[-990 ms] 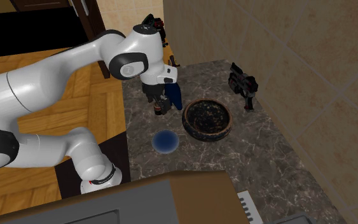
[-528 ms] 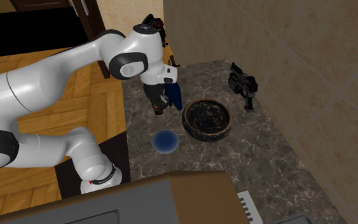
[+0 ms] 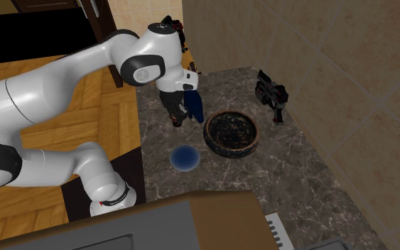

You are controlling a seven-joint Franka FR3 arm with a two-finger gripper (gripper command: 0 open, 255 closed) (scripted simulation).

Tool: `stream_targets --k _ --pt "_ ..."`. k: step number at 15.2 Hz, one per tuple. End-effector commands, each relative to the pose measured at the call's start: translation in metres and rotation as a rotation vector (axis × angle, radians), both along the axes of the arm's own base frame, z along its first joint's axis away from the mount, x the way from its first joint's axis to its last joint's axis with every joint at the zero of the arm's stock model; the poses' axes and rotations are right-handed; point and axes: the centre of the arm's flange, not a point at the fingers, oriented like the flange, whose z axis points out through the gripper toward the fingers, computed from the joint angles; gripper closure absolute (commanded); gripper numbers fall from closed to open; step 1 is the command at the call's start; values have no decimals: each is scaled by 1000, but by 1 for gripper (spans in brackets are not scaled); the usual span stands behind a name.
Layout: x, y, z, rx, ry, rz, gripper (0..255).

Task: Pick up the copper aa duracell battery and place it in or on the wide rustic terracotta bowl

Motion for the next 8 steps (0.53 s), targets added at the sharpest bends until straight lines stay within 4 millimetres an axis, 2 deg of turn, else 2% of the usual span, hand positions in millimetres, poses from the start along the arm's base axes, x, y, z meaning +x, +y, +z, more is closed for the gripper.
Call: stream_targets --k 1,8 --pt "0 0 11 0 0 0 255" --pt "0 0 48 0 0 0 255"
